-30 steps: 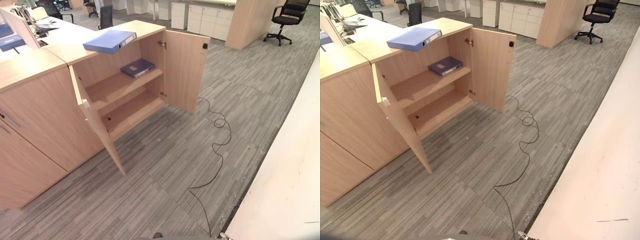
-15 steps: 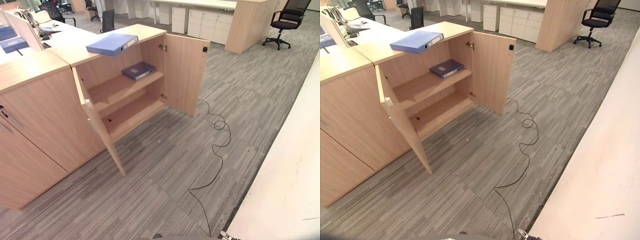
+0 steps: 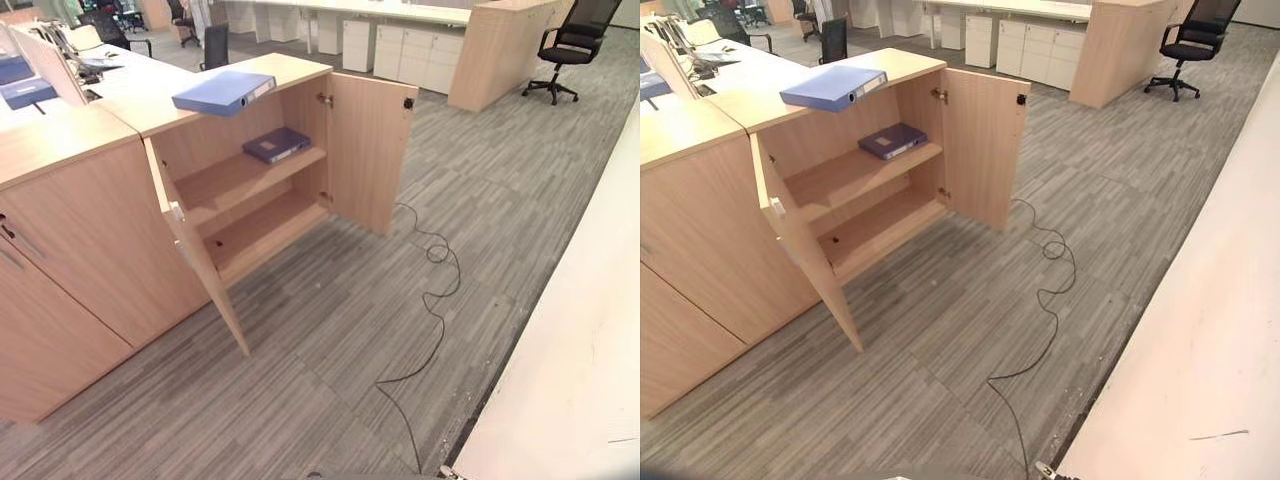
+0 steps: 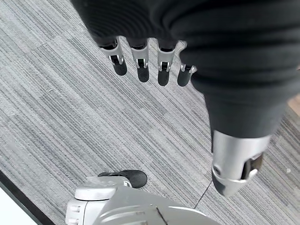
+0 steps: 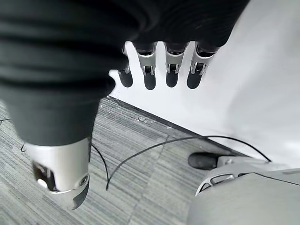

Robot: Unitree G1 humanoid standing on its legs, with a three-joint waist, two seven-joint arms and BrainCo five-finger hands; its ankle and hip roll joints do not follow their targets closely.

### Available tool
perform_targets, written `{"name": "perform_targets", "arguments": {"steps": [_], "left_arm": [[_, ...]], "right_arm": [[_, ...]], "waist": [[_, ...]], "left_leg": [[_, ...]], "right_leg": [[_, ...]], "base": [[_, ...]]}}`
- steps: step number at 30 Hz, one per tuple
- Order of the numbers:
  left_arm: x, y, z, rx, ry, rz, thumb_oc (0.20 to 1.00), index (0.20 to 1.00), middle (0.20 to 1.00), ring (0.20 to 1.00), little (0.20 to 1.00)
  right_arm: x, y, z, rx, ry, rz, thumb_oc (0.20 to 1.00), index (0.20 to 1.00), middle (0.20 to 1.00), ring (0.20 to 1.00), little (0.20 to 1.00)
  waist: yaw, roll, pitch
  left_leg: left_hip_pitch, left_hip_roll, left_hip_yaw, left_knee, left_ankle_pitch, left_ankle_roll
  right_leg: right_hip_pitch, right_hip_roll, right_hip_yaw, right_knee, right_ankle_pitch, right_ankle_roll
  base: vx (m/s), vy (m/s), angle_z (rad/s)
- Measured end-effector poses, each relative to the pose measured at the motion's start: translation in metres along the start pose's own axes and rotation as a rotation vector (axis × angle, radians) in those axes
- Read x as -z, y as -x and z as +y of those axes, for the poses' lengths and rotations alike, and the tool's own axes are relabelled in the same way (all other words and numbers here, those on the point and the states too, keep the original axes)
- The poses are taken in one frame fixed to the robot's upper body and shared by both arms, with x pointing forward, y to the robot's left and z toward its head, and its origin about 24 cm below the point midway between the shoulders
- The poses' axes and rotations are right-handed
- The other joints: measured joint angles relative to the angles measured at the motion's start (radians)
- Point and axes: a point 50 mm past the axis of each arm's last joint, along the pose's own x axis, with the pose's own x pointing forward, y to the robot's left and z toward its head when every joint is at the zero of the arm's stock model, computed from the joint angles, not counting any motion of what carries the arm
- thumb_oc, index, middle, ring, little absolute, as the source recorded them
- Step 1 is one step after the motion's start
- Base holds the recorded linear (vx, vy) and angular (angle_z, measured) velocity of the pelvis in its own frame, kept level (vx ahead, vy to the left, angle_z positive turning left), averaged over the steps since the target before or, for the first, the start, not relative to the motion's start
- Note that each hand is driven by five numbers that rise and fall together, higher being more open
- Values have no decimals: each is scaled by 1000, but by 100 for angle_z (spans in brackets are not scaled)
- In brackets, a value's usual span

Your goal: Put the empty folder in the office cabinet

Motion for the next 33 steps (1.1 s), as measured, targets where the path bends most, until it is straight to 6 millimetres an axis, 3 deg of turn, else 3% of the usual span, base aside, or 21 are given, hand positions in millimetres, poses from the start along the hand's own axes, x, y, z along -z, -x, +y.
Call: {"name": "perform_targets", "arguments": {"steps": [29,33], "left_arm": [[4,0,-3,47,-29,20,1000,1000,1000,1000,1000],[0,-1,-4,50,-30,12,1000,1000,1000,1000,1000]], "right_arm": [[-1,0,-1,-3,2,-4,1000,1000,1000,1000,1000],[-13,-1,0,-5,17,-35,1000,1000,1000,1000,1000]], "waist": [[0,6,4],[0,14,25]], "left_leg": [[-2,0,9,0,-5,-5],[-13,5,33,0,-1,3]], "right_leg": [[-7,-1,10,0,-1,2],[-45,-3,29,38,3,3]], "base": [[-7,15,-1],[-133,64,-18]]}}
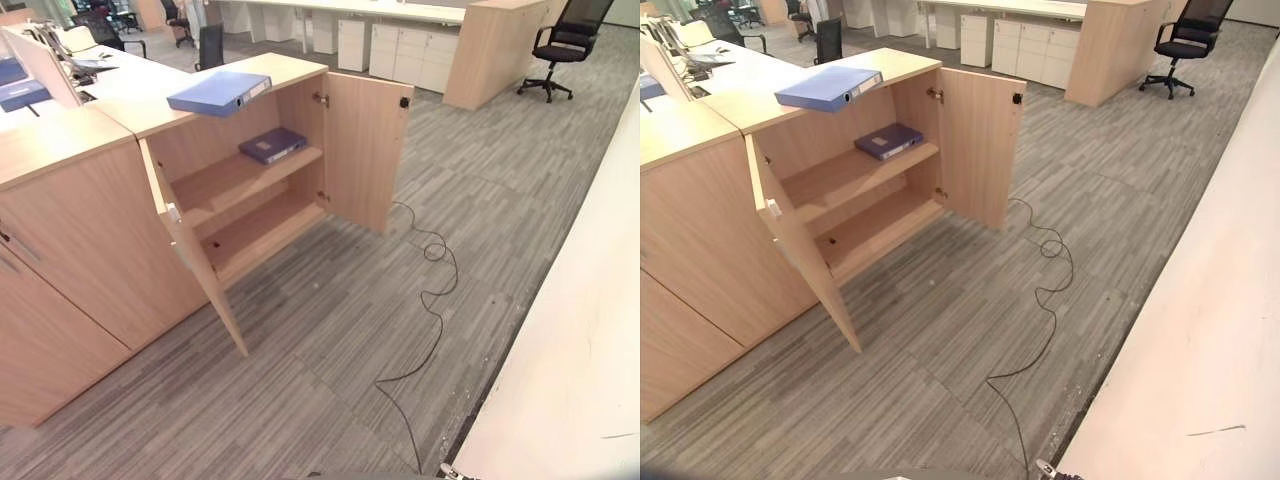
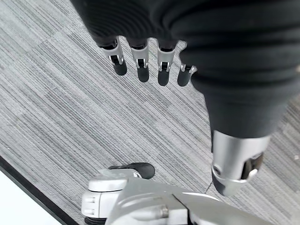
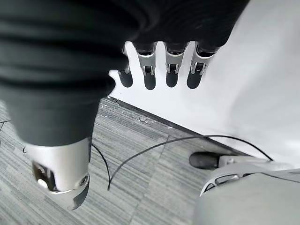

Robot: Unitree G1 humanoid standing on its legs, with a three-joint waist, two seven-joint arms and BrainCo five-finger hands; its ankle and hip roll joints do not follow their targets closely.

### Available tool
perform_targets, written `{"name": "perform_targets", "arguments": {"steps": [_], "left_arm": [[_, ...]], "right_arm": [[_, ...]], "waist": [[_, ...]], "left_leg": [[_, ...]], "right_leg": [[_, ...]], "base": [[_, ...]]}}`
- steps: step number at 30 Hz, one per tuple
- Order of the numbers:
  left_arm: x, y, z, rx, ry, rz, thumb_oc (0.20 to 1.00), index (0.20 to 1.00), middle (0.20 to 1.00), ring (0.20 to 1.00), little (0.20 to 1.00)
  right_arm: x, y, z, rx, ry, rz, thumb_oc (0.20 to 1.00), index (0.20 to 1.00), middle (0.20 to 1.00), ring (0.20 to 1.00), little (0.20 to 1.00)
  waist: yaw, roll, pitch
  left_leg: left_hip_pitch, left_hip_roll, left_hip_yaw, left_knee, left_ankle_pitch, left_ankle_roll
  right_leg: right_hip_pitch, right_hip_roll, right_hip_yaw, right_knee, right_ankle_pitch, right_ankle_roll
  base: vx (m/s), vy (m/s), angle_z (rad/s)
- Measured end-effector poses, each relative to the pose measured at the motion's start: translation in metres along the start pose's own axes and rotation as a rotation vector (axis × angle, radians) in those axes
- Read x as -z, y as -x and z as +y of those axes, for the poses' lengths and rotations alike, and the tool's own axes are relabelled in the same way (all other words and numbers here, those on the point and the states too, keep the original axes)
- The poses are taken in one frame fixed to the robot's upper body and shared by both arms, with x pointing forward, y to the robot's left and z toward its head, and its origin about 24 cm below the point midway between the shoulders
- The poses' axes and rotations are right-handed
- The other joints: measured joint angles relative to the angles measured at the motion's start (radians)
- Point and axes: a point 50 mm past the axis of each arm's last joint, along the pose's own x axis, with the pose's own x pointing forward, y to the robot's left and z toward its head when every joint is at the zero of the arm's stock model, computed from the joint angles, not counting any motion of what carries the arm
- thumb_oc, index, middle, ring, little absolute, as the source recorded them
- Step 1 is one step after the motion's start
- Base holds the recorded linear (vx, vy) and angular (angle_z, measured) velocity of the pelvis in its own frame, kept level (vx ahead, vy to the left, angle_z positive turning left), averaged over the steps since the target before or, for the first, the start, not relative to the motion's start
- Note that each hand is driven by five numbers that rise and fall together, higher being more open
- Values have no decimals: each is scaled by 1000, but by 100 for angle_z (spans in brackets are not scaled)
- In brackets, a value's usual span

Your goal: Put the empty folder in the office cabinet

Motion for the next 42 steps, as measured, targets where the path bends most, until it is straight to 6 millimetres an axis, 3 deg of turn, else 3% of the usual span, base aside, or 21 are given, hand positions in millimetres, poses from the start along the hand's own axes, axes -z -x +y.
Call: {"name": "perform_targets", "arguments": {"steps": [4,6,10,13,16,20,23,24,28,31,35,37,38,40,41,42], "left_arm": [[-22,-3,1,-2,-12,-51,1000,1000,1000,1000,1000],[-32,-5,1,-6,-6,-71,1000,1000,1000,1000,1000],[-57,-6,-2,1,4,-143,1000,1000,1000,1000,1000],[-63,-6,-4,3,9,-154,1000,1000,1000,1000,1000],[-54,-6,-4,1,9,-126,1000,1000,1000,1000,1000],[-50,-6,-5,-9,54,-112,1000,1000,1000,1000,1000],[-50,-6,-3,-22,67,-116,1000,1000,1000,1000,1000],[-54,-6,2,-37,79,-126,1000,1000,1000,1000,1000],[-54,-6,0,-37,118,-130,1000,1000,1000,1000,1000],[-56,-6,4,-51,133,-134,1000,1000,1000,1000,1000],[-57,-6,5,-51,141,-140,1000,1000,1000,1000,1000],[-65,-6,6,-52,148,-161,1000,1000,1000,1000,1000],[-60,-6,6,-54,157,-149,1000,1000,1000,1000,1000],[-62,-6,0,-41,166,-151,1000,1000,1000,1000,1000],[-58,-5,-2,-41,171,-140,1000,1000,1000,1000,1000],[-56,-5,-1,-47,181,-137,1000,1000,1000,1000,1000]], "right_arm": [[-39,-1,7,-21,4,-104,1000,1000,1000,1000,1000],[-57,0,13,-40,17,-152,1000,1000,1000,1000,1000],[-60,3,26,-69,6,-159,1000,1000,1000,1000,1000],[-59,4,35,-90,-1,-156,1000,1000,1000,1000,1000],[-57,5,38,-95,-19,-152,1000,1000,1000,1000,1000],[-50,4,33,-80,-32,-134,1000,1000,1000,1000,1000],[-45,4,35,-84,-32,-116,1000,1000,1000,1000,1000],[-42,6,44,-96,-38,-113,1000,1000,1000,1000,1000],[-40,9,55,-107,-31,-114,1000,1000,1000,1000,1000],[-35,8,52,-99,-26,-99,1000,1000,1000,1000,1000],[-38,6,43,-75,-15,-107,1000,1000,1000,1000,1000],[-42,5,39,-67,33,-126,1000,1000,1000,1000,1000],[-48,4,34,-55,55,-145,1000,1000,1000,1000,1000],[-53,0,12,-2,65,-159,1000,1000,1000,1000,1000],[-56,-1,4,21,70,-166,1000,1000,1000,1000,1000],[-58,-1,-1,35,81,-169,1000,1000,1000,1000,1000]], "waist": [[9,37,61],[32,41,88],[23,42,93],[4,40,100],[-4,33,91],[-13,17,84],[-8,0,73],[-2,-20,69],[25,-42,61],[47,-64,53],[70,-67,65],[103,-87,91],[105,-86,95],[108,-41,113],[110,-14,108],[124,0,117]], "left_leg": [[-46,21,81,0,6,8],[-62,30,131,0,-6,28],[-59,39,125,0,-11,26],[-57,51,127,0,-17,23],[-42,59,134,5,-21,-1],[-39,74,116,30,-32,-23],[-39,87,106,55,-51,-46],[-58,96,105,95,-67,-62],[-67,111,104,187,-107,-82],[-100,111,90,265,-122,-85],[-160,97,73,337,-124,-85],[-250,76,49,448,-136,-110],[-253,70,18,333,-137,-117],[-231,91,-15,150,-94,-139],[-227,95,-4,128,-49,-137],[-221,103,10,124,-47,-137]], "right_leg": [[-136,-24,8,136,-53,37],[-193,-93,-109,181,-45,59],[-207,-98,-126,194,-26,74],[-237,-110,-139,187,-4,97],[-221,-111,-170,133,53,74],[-175,-88,-191,79,55,36],[-149,-72,-191,60,52,28],[-149,-66,-195,54,38,16],[-107,-49,-187,34,24,-6],[-99,-56,-185,30,24,-5],[-119,-69,-179,30,25,-8],[-115,-89,-128,-16,66,-44],[-119,-97,-126,-26,71,-47],[-132,-98,-126,-19,74,-30],[-120,-92,-120,-41,84,-10],[-119,-83,-125,-15,73,-1]], "base": [[-118,-6,-55],[42,-153,-87],[110,-192,-9],[258,-321,-1],[224,-292,1],[232,-348,10],[154,-342,7],[83,-203,3],[155,-263,-1],[94,-108,3],[73,-2,12],[121,35,-14],[122,46,-4],[213,45,-4],[182,47,-29],[210,49,-32]]}}
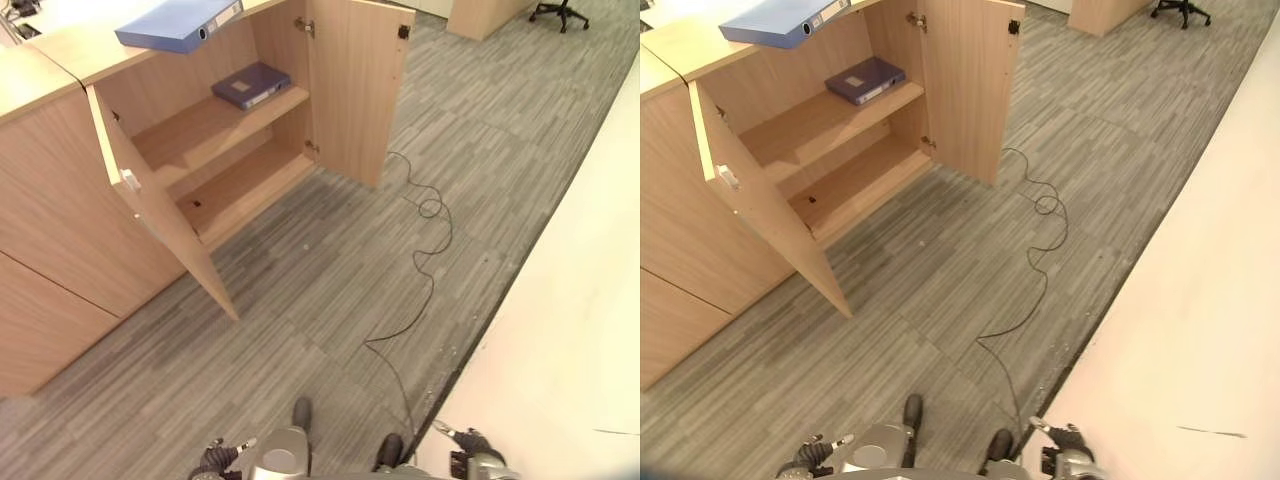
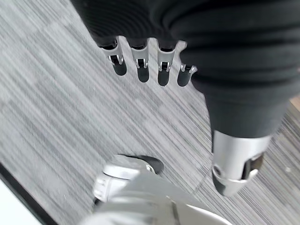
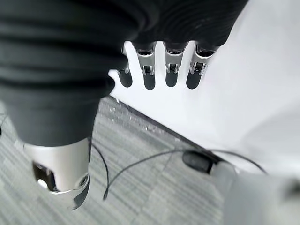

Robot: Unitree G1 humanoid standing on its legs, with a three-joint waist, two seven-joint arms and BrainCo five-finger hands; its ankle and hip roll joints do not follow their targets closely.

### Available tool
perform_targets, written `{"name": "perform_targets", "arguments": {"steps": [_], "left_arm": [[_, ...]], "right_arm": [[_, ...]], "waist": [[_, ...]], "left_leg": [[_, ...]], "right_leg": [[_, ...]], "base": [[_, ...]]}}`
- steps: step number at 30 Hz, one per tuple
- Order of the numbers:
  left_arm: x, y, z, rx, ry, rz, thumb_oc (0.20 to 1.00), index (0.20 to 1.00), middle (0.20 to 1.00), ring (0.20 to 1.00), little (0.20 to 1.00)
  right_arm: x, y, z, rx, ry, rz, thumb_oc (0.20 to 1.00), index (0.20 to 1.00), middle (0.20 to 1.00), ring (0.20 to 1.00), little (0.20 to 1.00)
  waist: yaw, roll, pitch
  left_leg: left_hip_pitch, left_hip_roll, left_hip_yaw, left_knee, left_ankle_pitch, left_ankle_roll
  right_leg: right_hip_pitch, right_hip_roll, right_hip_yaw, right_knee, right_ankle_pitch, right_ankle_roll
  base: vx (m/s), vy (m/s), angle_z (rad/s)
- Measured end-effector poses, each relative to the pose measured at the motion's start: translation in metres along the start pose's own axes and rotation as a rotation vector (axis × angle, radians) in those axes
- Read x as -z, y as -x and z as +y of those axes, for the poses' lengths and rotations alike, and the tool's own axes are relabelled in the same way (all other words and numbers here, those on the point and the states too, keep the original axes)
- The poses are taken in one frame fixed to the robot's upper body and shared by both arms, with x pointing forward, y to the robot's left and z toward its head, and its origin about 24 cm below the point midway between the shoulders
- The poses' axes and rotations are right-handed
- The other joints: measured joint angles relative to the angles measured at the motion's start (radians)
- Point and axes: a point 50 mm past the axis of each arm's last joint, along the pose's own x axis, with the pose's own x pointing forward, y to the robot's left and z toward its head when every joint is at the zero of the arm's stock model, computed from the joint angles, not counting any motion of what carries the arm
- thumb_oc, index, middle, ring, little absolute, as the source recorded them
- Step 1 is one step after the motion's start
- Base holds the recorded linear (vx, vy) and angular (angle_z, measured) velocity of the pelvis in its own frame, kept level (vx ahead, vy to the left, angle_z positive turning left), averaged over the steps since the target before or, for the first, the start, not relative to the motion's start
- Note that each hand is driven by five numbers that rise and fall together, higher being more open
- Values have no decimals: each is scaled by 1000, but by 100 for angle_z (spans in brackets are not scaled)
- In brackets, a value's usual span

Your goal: Put the empty folder in the office cabinet

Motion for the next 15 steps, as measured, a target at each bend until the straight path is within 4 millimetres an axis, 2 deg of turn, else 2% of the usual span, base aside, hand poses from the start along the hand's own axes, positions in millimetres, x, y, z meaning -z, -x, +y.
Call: {"name": "perform_targets", "arguments": {"steps": [1,3,4,5,6,7,8,9,10,11,12,13,15], "left_arm": [[-4,-1,4,-9,0,-19,1000,1000,1000,1000,1000],[-6,-2,20,-51,1,-31,1000,1000,1000,1000,1000],[-6,-2,26,-71,5,-32,1000,1000,1000,1000,1000],[-5,-2,30,-92,25,-24,1000,1000,1000,1000,1000],[-2,-2,32,-100,37,-10,1000,1000,1000,1000,1000],[-1,-2,31,-98,48,-2,1000,1000,1000,1000,1000],[1,-2,27,-95,74,5,1000,1000,1000,1000,1000],[6,-1,23,-94,104,28,1000,1000,1000,1000,1000],[11,0,17,-79,103,48,1000,1000,1000,1000,1000],[8,-1,21,-89,103,39,1000,1000,1000,1000,1000],[4,-2,29,-121,156,37,1000,1000,1000,1000,1000],[4,-3,32,-138,197,47,1000,1000,1000,1000,1000],[5,-3,29,-136,227,64,1000,1000,1000,1000,1000]], "right_arm": [[1,0,0,1,12,-1,1000,1000,1000,1000,1000],[7,2,5,-13,23,15,1000,1000,1000,1000,1000],[11,3,7,-19,26,25,1000,1000,1000,1000,1000],[10,3,10,-22,25,24,1000,1000,1000,1000,1000],[6,3,14,-30,27,18,1000,1000,1000,1000,1000],[4,3,16,-33,28,20,1000,1000,1000,1000,1000],[2,2,16,-30,32,25,1000,1000,1000,1000,1000],[0,2,14,-23,40,27,1000,1000,1000,1000,1000],[10,2,10,-14,45,51,1000,1000,1000,1000,1000],[13,4,17,-31,46,66,1000,1000,1000,1000,1000],[10,5,27,-57,40,65,1000,1000,1000,1000,1000],[13,7,31,-67,42,77,1000,1000,1000,1000,1000],[21,9,34,-81,34,92,1000,1000,1000,1000,1000]], "waist": [[13,6,8],[17,-25,15],[22,-50,8],[25,-64,19],[35,-74,17],[44,-91,12],[42,-95,18],[40,-76,18],[41,-52,4],[44,-78,-2],[50,-120,-6],[51,-137,-17],[52,-138,-47]], "left_leg": [[8,17,18,-3,8,-3],[24,24,65,17,19,2],[21,22,96,36,31,19],[14,31,109,110,2,34],[-29,37,99,167,-11,12],[-61,40,72,174,-6,6],[-86,58,45,122,-5,6],[-87,90,23,65,4,3],[-80,109,4,-6,124,-20],[-49,78,26,-34,175,-2],[-19,42,60,-60,157,28],[-1,25,76,-71,150,50],[40,-1,100,-68,122,77]], "right_leg": [[-19,10,-21,99,-50,-8],[-6,21,-36,266,-166,-24],[15,18,-42,245,-202,-30],[54,28,-27,193,-215,-22],[74,31,4,144,-204,-37],[92,39,18,92,-184,-48],[123,46,34,29,-163,-22],[148,60,50,4,-139,4],[189,67,55,-26,-137,7],[196,32,62,-25,-147,24],[196,-12,75,-18,-128,51],[199,-30,72,-15,-113,68],[210,-68,49,25,-84,68]], "base": [[189,91,-29],[270,121,-2],[269,146,-11],[163,127,-37],[296,235,-46],[203,186,-41],[324,237,-44],[336,278,-41],[448,379,-40],[608,535,-36],[479,463,-37],[368,363,-36],[321,457,-11]]}}
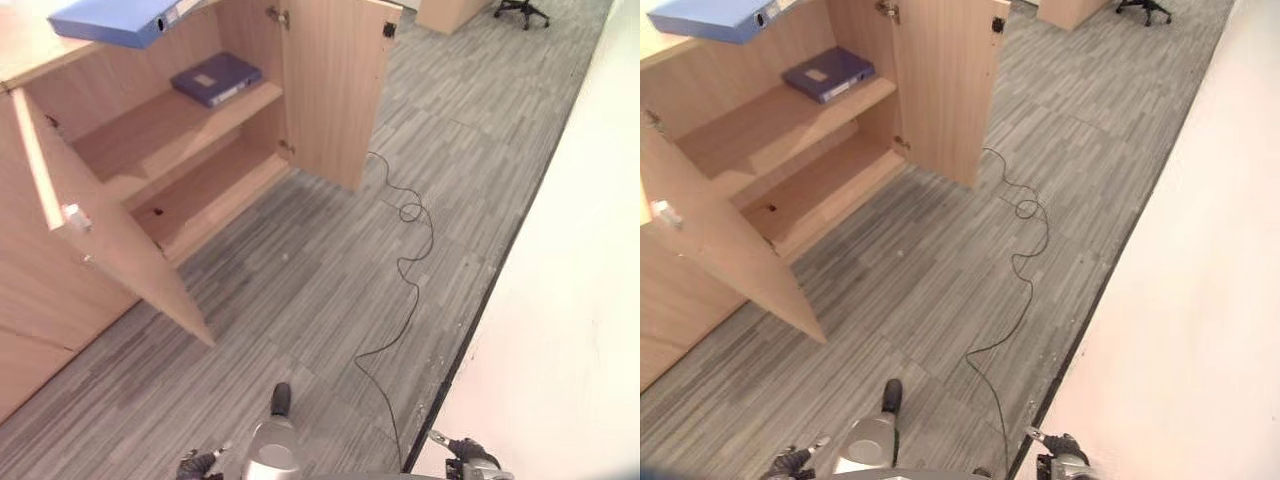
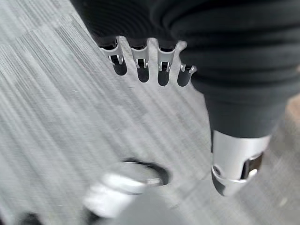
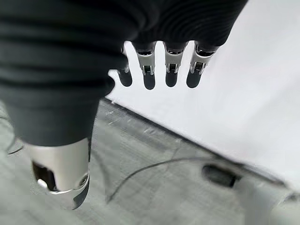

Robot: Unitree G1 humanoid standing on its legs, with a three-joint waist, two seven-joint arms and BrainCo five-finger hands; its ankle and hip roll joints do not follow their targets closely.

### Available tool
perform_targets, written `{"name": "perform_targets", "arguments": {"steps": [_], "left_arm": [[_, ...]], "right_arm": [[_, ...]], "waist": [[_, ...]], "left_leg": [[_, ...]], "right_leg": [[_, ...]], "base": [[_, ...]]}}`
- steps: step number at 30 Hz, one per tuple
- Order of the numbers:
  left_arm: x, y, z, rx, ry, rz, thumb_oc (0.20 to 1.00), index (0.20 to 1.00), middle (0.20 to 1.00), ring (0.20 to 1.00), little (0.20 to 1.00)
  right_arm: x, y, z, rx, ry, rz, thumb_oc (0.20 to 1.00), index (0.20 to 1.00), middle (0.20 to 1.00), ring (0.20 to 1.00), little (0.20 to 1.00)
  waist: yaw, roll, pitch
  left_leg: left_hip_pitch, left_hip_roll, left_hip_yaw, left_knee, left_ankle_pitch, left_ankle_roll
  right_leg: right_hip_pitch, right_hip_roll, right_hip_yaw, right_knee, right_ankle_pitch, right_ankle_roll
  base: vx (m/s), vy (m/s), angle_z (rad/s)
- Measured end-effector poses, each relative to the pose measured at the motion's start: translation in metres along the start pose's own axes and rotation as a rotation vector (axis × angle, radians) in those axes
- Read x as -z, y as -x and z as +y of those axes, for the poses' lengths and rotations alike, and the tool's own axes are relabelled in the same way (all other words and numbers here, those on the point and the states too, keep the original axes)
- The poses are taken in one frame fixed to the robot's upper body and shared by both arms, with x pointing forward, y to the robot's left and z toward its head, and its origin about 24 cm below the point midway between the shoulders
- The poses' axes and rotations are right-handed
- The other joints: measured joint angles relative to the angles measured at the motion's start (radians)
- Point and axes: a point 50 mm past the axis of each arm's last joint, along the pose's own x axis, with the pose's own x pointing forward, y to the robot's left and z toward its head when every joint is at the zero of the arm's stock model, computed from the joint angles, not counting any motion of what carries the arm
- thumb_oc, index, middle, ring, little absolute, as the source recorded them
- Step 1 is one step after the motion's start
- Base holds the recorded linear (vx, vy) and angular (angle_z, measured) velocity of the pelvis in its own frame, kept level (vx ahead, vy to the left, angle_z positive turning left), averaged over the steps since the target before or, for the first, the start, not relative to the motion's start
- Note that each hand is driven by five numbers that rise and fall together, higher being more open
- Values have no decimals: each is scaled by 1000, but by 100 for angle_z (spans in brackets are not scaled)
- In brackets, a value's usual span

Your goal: Put the empty folder in the office cabinet

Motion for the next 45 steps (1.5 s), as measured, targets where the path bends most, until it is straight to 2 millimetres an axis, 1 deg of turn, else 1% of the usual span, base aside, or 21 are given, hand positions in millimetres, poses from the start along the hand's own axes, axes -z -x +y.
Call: {"name": "perform_targets", "arguments": {"steps": [1,2,5,6,7,8,11,14,16,19,22,24,25,26,29,34,37,40,42,44,45], "left_arm": [[-2,1,-6,23,-24,-9,1000,1000,1000,1000,1000],[1,1,-7,24,-30,-1,1000,1000,1000,1000,1000],[7,2,-9,44,-106,8,1000,1000,1000,1000,1000],[6,2,-9,47,-117,-1,1000,1000,1000,1000,1000],[1,2,-10,56,-145,-25,1000,1000,1000,1000,1000],[-1,2,-10,58,-159,-32,1000,1000,1000,1000,1000],[-1,2,-13,71,-158,-32,1000,1000,1000,1000,1000],[-3,1,-7,68,-164,-40,1000,1000,1000,1000,1000],[-3,0,-4,65,-184,-39,1000,1000,1000,1000,1000],[6,1,0,64,-202,-13,1000,1000,1000,1000,1000],[12,2,1,73,-218,2,1000,1000,1000,1000,1000],[14,3,1,76,-220,4,1000,1000,1000,1000,1000],[16,3,3,71,-231,10,1000,1000,1000,1000,1000],[20,3,4,69,-229,21,1000,1000,1000,1000,1000],[23,4,5,67,-225,29,1000,1000,1000,1000,1000],[21,4,2,75,-224,22,1000,1000,1000,1000,1000],[17,4,-5,89,-222,8,1000,1000,1000,1000,1000],[19,5,-11,103,-208,8,1000,1000,1000,1000,1000],[17,6,-13,106,-195,1,1000,1000,1000,1000,1000],[14,5,-14,106,-178,-6,1000,1000,1000,1000,1000],[13,5,-14,107,-171,-10,1000,1000,1000,1000,1000]], "right_arm": [[9,0,-5,-1,3,22,1000,1000,1000,1000,1000],[15,1,-5,0,4,37,1000,1000,1000,1000,1000],[19,0,-15,11,22,39,1000,1000,1000,1000,1000],[19,0,-15,7,28,34,1000,1000,1000,1000,1000],[17,0,-14,-4,39,20,1000,1000,1000,1000,1000],[5,-1,-12,-13,45,-15,1000,1000,1000,1000,1000],[-18,-2,-11,-16,48,-89,1000,1000,1000,1000,1000],[-26,-1,-6,-30,64,-115,1000,1000,1000,1000,1000],[-25,-1,-6,-30,41,-112,1000,1000,1000,1000,1000],[-12,-2,-11,-11,6,-71,1000,1000,1000,1000,1000],[10,-1,-20,14,-27,-12,1000,1000,1000,1000,1000],[20,-1,-24,25,-22,15,1000,1000,1000,1000,1000],[22,0,-25,25,-21,23,1000,1000,1000,1000,1000],[22,0,-25,25,-20,22,1000,1000,1000,1000,1000],[22,-1,-25,27,-18,31,1000,1000,1000,1000,1000],[22,-1,-28,36,-16,16,1000,1000,1000,1000,1000],[20,-2,-34,49,-13,12,1000,1000,1000,1000,1000],[20,-2,-33,49,-10,12,1000,1000,1000,1000,1000],[10,-2,-31,43,-8,-11,1000,1000,1000,1000,1000],[6,-3,-29,43,-5,-21,1000,1000,1000,1000,1000],[4,-3,-28,43,-6,-26,1000,1000,1000,1000,1000]], "waist": [[-1,16,-19],[-5,26,-38],[-1,81,-78],[-4,91,-88],[-19,113,-90],[-36,133,-80],[-81,187,-41],[-96,141,-7],[-105,86,13],[-129,51,20],[-159,66,13],[-164,92,7],[-163,113,-3],[-160,119,-7],[-151,128,-42],[-154,73,-86],[-152,67,-86],[-148,60,-77],[-142,63,-42],[-136,60,-18],[-130,51,-7]], "left_leg": [[29,-31,-2,24,-35,22],[35,-42,-2,27,-48,39],[111,-115,-41,20,-107,108],[112,-123,-60,20,-123,117],[125,-147,-112,14,-147,154],[134,-140,-132,18,-138,150],[170,-118,-190,24,-140,152],[200,-127,-230,18,-149,140],[226,-147,-271,5,-163,134],[249,-161,-340,4,-186,135],[280,-146,-426,17,-226,113],[299,-122,-440,18,-239,88],[308,-104,-426,26,-247,69],[305,-99,-407,42,-249,64],[308,-71,-373,57,-268,33],[271,-63,-355,131,-271,12],[255,-60,-339,176,-278,-6],[153,-79,-279,411,-298,-36],[59,-72,-232,636,-290,-48],[-6,-30,-174,688,-293,-41],[-24,-21,-166,650,-293,-41]], "right_leg": [[-1,-30,-25,76,24,21],[-4,-61,-62,133,25,20],[-106,-211,-137,487,40,5],[-122,-232,-126,538,38,6],[-183,-227,-88,615,-15,3],[-221,-187,-74,632,-90,-19],[-335,-73,-63,566,-148,-2],[-446,18,-42,453,-134,8],[-506,68,9,388,-94,9],[-488,113,73,275,-34,9],[-412,147,105,193,81,-17],[-387,165,74,164,85,-54],[-358,188,56,123,103,-103],[-348,196,51,108,102,-123],[-322,233,53,69,92,-133],[-270,259,56,-17,103,-161],[-251,264,51,-43,100,-167],[-233,254,61,-49,91,-178],[-206,256,74,-49,84,-223],[-199,255,82,-47,74,-244],[-201,248,93,-46,71,-252]], "base": [[436,622,17],[402,652,14],[344,519,25],[187,216,65],[141,119,66],[145,72,70],[150,-3,69],[239,-48,67],[309,-52,65],[237,-60,70],[305,-120,71],[303,-147,42],[289,-154,-1],[375,-222,-11],[279,-205,-12],[195,-182,2],[145,-167,9],[64,-128,-3],[115,-135,-13],[132,-84,-4],[143,-28,-7]]}}
